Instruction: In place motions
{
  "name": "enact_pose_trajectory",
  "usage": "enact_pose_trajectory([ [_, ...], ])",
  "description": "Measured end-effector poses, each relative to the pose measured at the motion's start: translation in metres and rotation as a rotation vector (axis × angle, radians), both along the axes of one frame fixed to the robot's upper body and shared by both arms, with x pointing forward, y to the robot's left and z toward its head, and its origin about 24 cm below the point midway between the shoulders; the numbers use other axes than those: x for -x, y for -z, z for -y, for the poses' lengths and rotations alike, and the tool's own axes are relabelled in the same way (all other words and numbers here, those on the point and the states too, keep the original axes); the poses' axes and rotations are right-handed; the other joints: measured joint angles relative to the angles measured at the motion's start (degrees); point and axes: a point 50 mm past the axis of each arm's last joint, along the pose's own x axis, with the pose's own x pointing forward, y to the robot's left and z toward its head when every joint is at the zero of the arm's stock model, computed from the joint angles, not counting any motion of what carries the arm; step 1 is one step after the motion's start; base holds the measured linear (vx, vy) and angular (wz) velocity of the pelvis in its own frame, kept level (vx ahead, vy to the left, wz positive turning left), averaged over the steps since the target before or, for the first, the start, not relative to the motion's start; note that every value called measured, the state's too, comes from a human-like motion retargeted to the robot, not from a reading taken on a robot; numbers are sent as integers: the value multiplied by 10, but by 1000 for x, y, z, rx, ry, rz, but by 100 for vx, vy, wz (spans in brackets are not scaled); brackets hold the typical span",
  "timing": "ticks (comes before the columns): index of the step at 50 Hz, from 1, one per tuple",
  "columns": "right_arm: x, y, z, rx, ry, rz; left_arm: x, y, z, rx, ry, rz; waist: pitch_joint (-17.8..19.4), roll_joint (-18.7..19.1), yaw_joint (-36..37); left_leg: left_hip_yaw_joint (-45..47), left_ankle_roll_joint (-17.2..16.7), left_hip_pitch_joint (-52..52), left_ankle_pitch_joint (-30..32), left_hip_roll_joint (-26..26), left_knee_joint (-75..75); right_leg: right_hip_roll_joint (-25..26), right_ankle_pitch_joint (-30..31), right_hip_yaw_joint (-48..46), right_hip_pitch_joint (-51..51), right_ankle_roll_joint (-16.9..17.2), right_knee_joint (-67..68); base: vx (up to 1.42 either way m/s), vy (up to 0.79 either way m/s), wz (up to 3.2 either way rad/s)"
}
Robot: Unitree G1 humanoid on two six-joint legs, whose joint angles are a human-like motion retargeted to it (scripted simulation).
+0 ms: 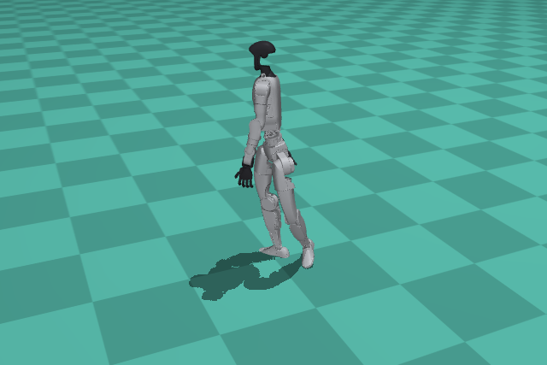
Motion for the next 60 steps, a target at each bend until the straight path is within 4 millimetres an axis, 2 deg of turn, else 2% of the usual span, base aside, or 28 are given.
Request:
enact_pose_trajectory([
  [2,-10,1,1,-1,-52,29,16,4,1,-3,-42,-29,2,13,-47,-262,-1,-126,-8,-10,96,15,15,-53,-4,-23,-26,4,7,141],
  [3,-19,2,3,6,-96,55,21,6,2,4,-71,-42,8,12,-48,-366,-8,-168,-4,-50,114,14,20,-50,-7,-26,-25,-12,16,-204],
  [4,-33,2,7,13,-158,90,25,7,2,17,-107,-58,7,-14,25,-367,-12,-169,-7,-80,107,7,19,34,-17,-19,-14,-24,21,-616],
  [5,-48,2,10,20,-230,129,29,7,3,34,-147,-75,2,-52,136,-317,-16,-151,-14,-106,88,-2,15,159,-30,-7,2,-26,21,-744],
  [7,-71,2,11,10,-319,210,43,10,6,65,-185,-127,12,-81,193,-352,-7,-162,-12,-151,39,-3,19,223,-26,-6,-6,-19,17,-404],
  [9,-90,0,11,-4,-370,287,58,12,8,82,-193,-176,24,-85,182,-451,1,-183,-6,-197,-13,4,37,219,-22,-17,-24,-8,13,-104],
  [11,-108,-2,7,-25,-405,352,75,14,7,75,-191,-216,36,-88,202,-526,-15,-180,13,-224,-87,19,46,249,-14,-19,-35,0,6,-203],
  [13,-119,-3,0,-48,-412,406,92,15,5,52,-166,-253,56,-84,213,-566,-26,-155,77,-228,-167,45,54,267,8,-24,-49,8,-1,-180],
  [15,-125,-4,-10,-77,-395,442,109,16,3,34,-137,-292,66,-89,195,-548,16,-126,75,-248,-201,54,63,286,25,-26,-63,13,-7,-76],
  [16,-124,-3,-15,-103,-381,445,119,16,4,37,-127,-314,62,-82,179,-467,4,-114,62,-208,-205,62,67,285,24,-26,-67,17,-7,-59],
  [17,-123,-3,-21,-130,-369,445,128,15,5,42,-121,-334,58,-78,172,-431,-4,-107,54,-188,-207,70,71,292,23,-27,-69,16,-6,-130],
  [19,-119,-2,-31,-179,-348,429,140,15,9,59,-124,-365,58,-83,180,-504,-11,-115,52,-213,-195,77,77,328,21,-27,-70,6,-7,-142],
  [20,-117,-1,-34,-196,-330,421,142,15,10,64,-124,-374,61,-86,169,-505,-22,-114,47,-207,-187,75,77,330,22,-25,-67,-1,-7,-54],
  [23,-105,1,-37,-208,-287,384,145,15,9,65,-125,-381,67,-91,177,-479,-14,-94,49,-205,-206,80,79,348,22,-27,-58,2,-5,-68],
  [30,-78,5,-29,-184,-309,286,127,13,-13,3,-96,-326,62,-92,178,-473,-19,-91,44,-198,-207,86,74,349,25,-25,-56,1,-2,-17],
  [35,-65,5,-22,-158,-285,246,115,10,-33,-73,-33,-269,59,-93,194,-493,-22,-101,52,-198,-207,81,57,330,20,-27,-38,2,-1,32],
  [38,-66,5,-17,-148,-291,238,119,10,-34,-82,-27,-282,64,-97,212,-518,-22,-112,70,-206,-202,71,41,295,22,-30,-24,-1,3,81],
  [43,-77,3,-7,-117,-357,258,122,13,-20,-38,-75,-292,80,-118,251,-562,-17,-135,84,-240,-193,30,11,221,22,-27,1,-11,7,161],
  [46,-81,2,-2,-95,-399,260,130,14,-9,1,-144,-305,85,-137,278,-507,-14,-135,58,-239,-203,0,-2,168,26,-26,6,-10,9,219],
  [50,-90,1,1,-74,-426,268,141,14,-1,40,-274,-332,92,-158,299,-311,-22,-108,9,-198,-216,-33,-18,84,42,-21,0,-12,-1,256],
  [55,-92,1,-1,-72,-399,319,150,13,-8,15,-407,-351,68,-169,273,-53,-46,-64,-19,-150,-218,-55,-37,-55,68,0,-16,-2,-12,340],
  [57,-88,2,-3,-71,-383,325,148,13,-13,-6,-442,-342,54,-170,259,6,-45,-57,-23,-141,-215,-54,-40,-134,84,13,-28,1,-18,346],
  [60,-80,3,-5,-79,-357,305,140,12,-19,-26,-476,-318,35,-171,245,40,-39,-56,-17,-133,-217,-42,-40,-241,109,33,-49,2,-17,305],
])
